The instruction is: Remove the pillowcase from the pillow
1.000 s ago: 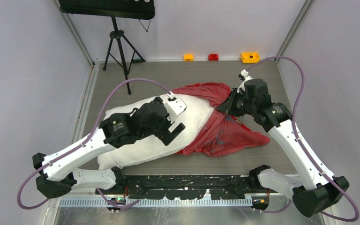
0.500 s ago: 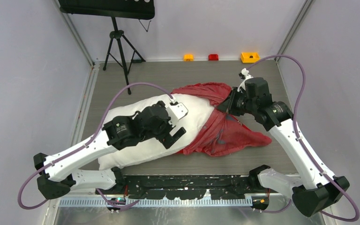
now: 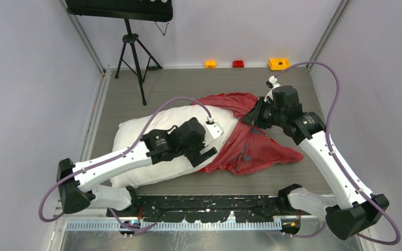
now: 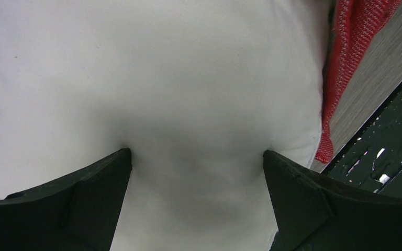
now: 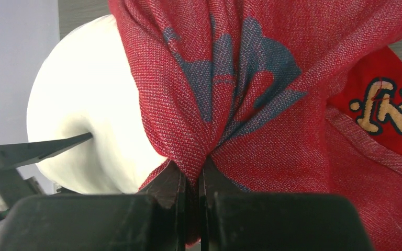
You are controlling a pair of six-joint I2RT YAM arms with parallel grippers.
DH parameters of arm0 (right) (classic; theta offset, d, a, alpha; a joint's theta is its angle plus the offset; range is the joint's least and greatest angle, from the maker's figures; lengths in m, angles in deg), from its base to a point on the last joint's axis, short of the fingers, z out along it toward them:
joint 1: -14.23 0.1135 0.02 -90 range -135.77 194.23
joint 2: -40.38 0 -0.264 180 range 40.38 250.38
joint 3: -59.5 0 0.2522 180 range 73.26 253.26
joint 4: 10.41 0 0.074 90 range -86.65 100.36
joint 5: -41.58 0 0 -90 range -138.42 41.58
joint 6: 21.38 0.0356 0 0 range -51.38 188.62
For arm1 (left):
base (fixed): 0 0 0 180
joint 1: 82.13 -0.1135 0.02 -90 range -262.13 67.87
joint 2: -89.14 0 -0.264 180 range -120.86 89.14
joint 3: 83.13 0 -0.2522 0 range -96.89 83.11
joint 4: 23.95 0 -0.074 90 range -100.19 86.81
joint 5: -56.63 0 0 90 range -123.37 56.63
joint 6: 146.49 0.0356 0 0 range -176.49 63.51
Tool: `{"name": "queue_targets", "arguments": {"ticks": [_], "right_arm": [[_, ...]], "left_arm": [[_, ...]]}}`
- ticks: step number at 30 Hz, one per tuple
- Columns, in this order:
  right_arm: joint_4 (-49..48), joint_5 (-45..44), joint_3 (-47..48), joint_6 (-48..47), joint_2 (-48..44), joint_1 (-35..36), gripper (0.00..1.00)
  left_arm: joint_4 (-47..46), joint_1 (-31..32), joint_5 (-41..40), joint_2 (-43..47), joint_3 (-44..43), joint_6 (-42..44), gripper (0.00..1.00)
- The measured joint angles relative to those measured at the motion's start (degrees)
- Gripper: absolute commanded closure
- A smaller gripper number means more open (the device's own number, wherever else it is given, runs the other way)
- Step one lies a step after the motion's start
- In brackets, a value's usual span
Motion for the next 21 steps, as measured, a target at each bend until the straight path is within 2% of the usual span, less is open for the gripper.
{"name": "queue_targets", "arguments": {"ticks": [2, 3, 4, 5, 9, 15, 21], "right_arm": [[0.00, 0.02, 0.00, 0.46, 0.13, 0.00, 1.00], [0.00, 0.09, 0.00, 0.66, 0.24, 0.00, 1.00], [0.00, 0.13, 0.00, 0.83, 0.31, 0.00, 1.00], [0.00, 0.13, 0.00, 0.96, 0.39, 0.00, 1.00], [0.13, -0.17, 0.00, 0.92, 0.48, 0.00, 1.00], [1.16, -7.26, -1.31, 2.45, -0.61, 0.42, 1.00], [2.21, -18.12, -7.23, 7.04, -5.27, 0.96, 1.00]], "left_arm": [[-0.83, 0.00, 0.13, -1.53, 0.66, 0.35, 0.01], [-1.42, 0.00, 0.11, -1.92, 1.31, 0.35, 0.07], [-1.97, 0.00, 0.00, -2.32, 1.90, 0.31, 0.18], [-2.40, 0.00, -0.55, -2.86, 2.36, 0.09, 0.37], [-4.87, -0.81, -3.10, -4.20, 3.76, -3.06, 0.99], [-14.38, -6.88, -0.07, 3.48, 11.98, -10.38, 1.00], [-15.61, -21.35, 12.15, 10.54, 14.10, -17.25, 1.00]]}}
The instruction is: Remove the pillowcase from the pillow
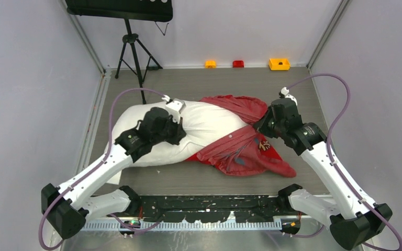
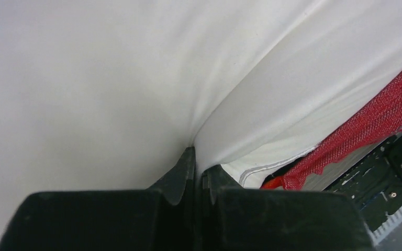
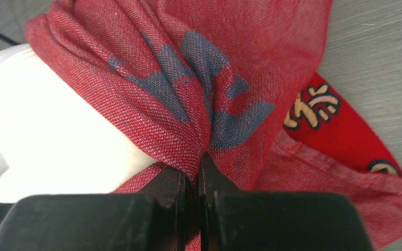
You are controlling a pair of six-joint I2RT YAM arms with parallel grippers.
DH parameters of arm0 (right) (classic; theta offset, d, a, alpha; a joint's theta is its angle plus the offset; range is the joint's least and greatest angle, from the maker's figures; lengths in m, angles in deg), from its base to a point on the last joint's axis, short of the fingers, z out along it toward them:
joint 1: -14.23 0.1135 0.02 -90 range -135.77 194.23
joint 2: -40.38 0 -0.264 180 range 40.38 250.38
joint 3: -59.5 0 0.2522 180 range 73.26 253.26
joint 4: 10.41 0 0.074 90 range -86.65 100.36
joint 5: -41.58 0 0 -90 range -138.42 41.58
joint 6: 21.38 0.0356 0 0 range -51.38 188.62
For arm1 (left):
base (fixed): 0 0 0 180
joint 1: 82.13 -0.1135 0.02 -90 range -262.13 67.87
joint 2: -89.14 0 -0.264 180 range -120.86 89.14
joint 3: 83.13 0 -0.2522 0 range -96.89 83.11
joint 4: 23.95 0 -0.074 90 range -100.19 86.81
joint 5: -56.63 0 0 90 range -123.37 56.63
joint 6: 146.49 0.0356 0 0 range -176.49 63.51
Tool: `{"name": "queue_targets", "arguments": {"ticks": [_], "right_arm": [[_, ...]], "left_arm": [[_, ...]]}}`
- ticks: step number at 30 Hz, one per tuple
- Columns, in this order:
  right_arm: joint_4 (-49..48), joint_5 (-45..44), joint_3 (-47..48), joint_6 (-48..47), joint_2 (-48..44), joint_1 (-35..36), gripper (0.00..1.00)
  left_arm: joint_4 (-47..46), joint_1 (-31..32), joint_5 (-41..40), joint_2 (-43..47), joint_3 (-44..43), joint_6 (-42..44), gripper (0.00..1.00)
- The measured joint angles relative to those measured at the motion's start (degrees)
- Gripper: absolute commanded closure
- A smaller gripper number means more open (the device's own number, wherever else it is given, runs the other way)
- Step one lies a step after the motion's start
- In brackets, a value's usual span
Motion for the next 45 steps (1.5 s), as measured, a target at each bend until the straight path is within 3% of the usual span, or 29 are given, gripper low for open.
{"name": "queue_targets", "arguments": {"ticks": [4, 11, 24, 32, 36, 38, 40, 45], "right_arm": [[0.48, -4.72, -0.79, 2.12, -1.27, 0.00, 1.00], [0.98, -10.03, -0.76, 2.54, -4.44, 0.17, 1.00], [4.55, -17.18, 2.51, 4.52, -4.63, 0.68, 1.00], [3.45, -17.97, 2.67, 3.96, -5.31, 0.98, 0.98], [-1.31, -10.93, 0.83, -2.97, -9.66, 0.83, 0.43], [-2.47, -5.07, -0.35, -7.63, -12.33, -0.13, 0.21], [-3.21, 0.31, -0.48, -11.06, -13.42, -1.64, 0.14], [-4.90, 11.23, 0.39, -15.72, -12.04, -3.23, 0.13]], "left_arm": [[0.07, -6.60, 7.67, 1.51, 0.00, -2.03, 1.00], [0.42, -10.32, 15.10, 2.47, 0.00, -4.63, 1.00], [2.23, -18.82, 19.45, 9.66, 0.00, -7.06, 1.00], [5.05, -22.88, 16.63, 17.05, 0.68, -9.42, 1.00], [4.92, -23.85, 17.31, 19.23, 1.92, -8.98, 1.00], [4.83, -25.05, 18.51, 19.82, 2.71, -8.50, 1.00], [4.83, -26.58, 19.91, 19.96, 3.37, -7.54, 1.00], [5.46, -28.55, 21.99, 17.46, 3.76, -5.62, 1.00]]}}
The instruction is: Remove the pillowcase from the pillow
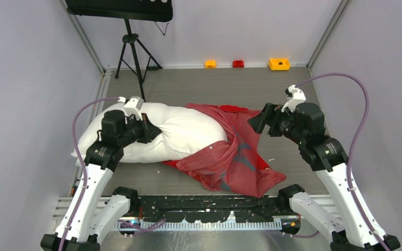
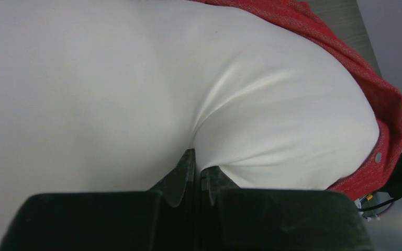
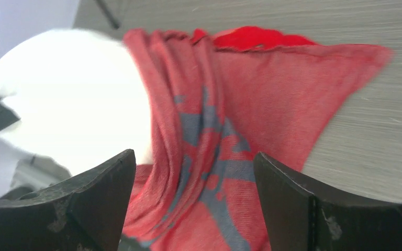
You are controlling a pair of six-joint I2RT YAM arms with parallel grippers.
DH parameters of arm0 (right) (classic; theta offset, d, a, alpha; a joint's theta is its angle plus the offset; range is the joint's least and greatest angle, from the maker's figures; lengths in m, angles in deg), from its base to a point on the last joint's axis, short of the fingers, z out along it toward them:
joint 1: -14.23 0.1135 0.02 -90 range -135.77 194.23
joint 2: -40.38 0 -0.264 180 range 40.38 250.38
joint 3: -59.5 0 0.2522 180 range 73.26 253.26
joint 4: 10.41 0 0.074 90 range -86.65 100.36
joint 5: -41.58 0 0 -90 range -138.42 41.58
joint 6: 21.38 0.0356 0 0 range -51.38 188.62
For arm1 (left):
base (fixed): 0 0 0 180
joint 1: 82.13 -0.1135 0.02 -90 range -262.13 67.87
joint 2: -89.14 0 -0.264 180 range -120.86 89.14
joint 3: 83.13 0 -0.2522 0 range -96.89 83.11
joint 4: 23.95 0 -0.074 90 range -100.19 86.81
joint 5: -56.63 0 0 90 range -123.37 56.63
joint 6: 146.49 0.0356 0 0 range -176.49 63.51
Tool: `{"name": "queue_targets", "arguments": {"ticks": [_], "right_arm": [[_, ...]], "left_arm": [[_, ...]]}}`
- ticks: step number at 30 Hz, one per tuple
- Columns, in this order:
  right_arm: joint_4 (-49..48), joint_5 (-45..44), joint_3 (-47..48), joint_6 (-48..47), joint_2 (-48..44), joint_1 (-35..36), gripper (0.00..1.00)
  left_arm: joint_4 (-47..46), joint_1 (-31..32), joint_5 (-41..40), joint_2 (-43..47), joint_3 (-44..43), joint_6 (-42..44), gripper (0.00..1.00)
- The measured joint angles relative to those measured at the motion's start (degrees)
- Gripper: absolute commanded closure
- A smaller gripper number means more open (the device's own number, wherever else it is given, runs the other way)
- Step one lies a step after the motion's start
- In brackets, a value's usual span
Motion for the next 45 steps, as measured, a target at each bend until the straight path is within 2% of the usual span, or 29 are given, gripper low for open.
{"name": "queue_targets", "arguments": {"ticks": [7, 12, 15, 19, 23, 27, 31, 36, 38, 40, 41, 43, 45], "right_arm": [[-2.73, 21.20, 0.42, -1.18, 4.26, 0.04, 0.13], [-2.75, 25.27, 0.31, -1.20, 5.35, 2.86, 0.11], [-1.16, 21.44, 0.68, -2.23, 7.67, 10.40, 0.10], [2.82, 10.51, 2.67, -4.28, 14.93, 23.26, 0.09], [5.35, 2.23, 4.07, -4.81, 21.59, 28.89, 0.08], [5.79, -4.04, 4.11, -4.59, 23.96, 33.07, 0.08], [6.47, -8.46, 4.59, -4.55, 24.04, 35.67, 0.20], [6.71, -11.65, 4.48, -4.33, 24.41, 36.09, 0.35], [6.23, -13.33, 3.74, -4.13, 24.11, 36.22, 0.50], [5.86, -15.56, 2.27, -3.80, 23.47, 36.44, 0.71], [5.77, -17.18, 1.29, -3.61, 22.99, 36.54, 0.78], [6.34, -21.42, -0.83, -2.89, 22.08, 36.52, 0.91], [7.93, -26.91, -2.95, -1.64, 21.35, 36.15, 0.98]], "left_arm": [[0.35, -0.55, 2.16, -2.12, 0.00, 0.83, 1.00], [-0.46, -0.55, 3.15, -2.95, 0.00, 0.59, 1.00], [-0.87, -0.57, 3.63, -3.34, -0.02, 0.46, 1.00], [-1.18, -0.63, 3.89, -3.76, -0.02, -0.39, 1.00], [-1.36, -0.63, 3.89, -3.98, -0.02, -0.72, 1.00], [-1.27, -0.63, 3.87, -4.31, -0.09, -0.74, 1.00], [-0.44, -0.61, 3.04, -5.11, -0.98, -0.42, 1.00], [4.48, -0.09, -0.11, -8.79, -6.38, 1.09, 1.00], [6.23, 0.13, -1.44, -10.40, -8.70, 1.42, 1.00], [7.32, 0.17, -3.08, -11.21, -10.23, 1.90, 1.00], [7.69, 0.17, -4.04, -11.28, -10.67, 2.19, 1.00], [8.48, 0.11, -7.02, -11.28, -11.82, 2.73, 1.00], [8.87, -0.11, -10.10, -11.06, -12.81, 3.17, 1.00]]}}
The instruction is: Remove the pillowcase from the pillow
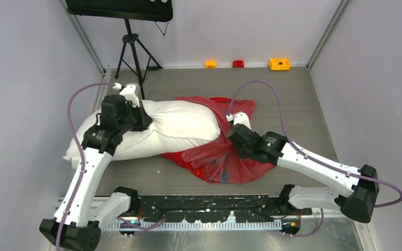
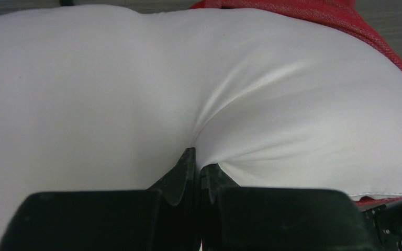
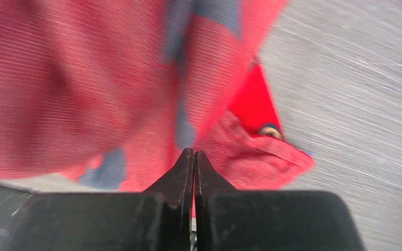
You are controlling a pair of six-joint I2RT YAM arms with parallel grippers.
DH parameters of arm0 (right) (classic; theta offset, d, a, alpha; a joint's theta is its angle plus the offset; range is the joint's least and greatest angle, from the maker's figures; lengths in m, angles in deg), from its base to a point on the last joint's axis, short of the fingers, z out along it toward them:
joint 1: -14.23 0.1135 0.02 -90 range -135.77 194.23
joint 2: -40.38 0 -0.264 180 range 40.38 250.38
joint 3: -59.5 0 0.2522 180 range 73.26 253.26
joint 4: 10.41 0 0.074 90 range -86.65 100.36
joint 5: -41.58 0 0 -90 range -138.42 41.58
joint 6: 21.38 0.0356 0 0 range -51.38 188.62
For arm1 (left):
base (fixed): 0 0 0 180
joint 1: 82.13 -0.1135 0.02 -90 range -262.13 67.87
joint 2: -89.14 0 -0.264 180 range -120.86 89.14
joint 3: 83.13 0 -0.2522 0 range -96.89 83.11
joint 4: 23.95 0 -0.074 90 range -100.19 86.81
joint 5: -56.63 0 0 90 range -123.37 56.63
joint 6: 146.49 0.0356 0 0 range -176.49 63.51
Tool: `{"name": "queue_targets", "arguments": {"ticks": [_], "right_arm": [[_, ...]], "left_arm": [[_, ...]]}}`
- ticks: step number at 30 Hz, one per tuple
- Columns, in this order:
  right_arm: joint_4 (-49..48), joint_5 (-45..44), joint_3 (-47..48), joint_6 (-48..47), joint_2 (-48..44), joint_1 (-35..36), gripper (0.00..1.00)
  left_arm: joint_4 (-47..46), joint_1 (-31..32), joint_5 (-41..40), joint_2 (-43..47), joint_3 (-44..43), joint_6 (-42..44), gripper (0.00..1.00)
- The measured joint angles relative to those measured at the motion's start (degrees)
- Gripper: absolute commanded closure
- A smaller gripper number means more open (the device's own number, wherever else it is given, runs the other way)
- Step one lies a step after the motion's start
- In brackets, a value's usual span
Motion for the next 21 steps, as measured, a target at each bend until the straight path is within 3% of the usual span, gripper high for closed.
{"name": "queue_targets", "arguments": {"ticks": [5, 6, 10, 11, 16, 21], "right_arm": [[2.21, -9.84, -1.90, 3.17, -1.29, -4.13, 0.99], [2.05, -10.82, -1.90, 3.58, -1.81, -5.81, 0.91], [-0.04, -8.41, -2.14, 3.50, -5.66, -11.69, 0.23], [-0.76, -6.67, -2.27, 3.41, -6.71, -12.24, 0.14], [-5.75, 7.17, -2.86, 0.39, -9.33, -12.37, 0.11], [-8.02, 13.27, -2.91, 0.09, -4.44, -12.33, 0.09]], "left_arm": [[0.35, -0.55, -7.15, 2.86, -0.61, 0.85, 1.00], [0.26, -0.55, -8.28, 4.09, -0.39, 0.87, 1.00], [-0.31, -0.61, -10.86, 10.29, 1.75, 0.85, 1.00], [-0.28, -0.68, -11.15, 11.34, 2.01, 0.85, 1.00], [-0.33, -0.81, -11.65, 12.04, 2.12, 0.81, 1.00], [-0.33, -0.81, -11.65, 12.04, 2.19, 0.81, 1.00]]}}
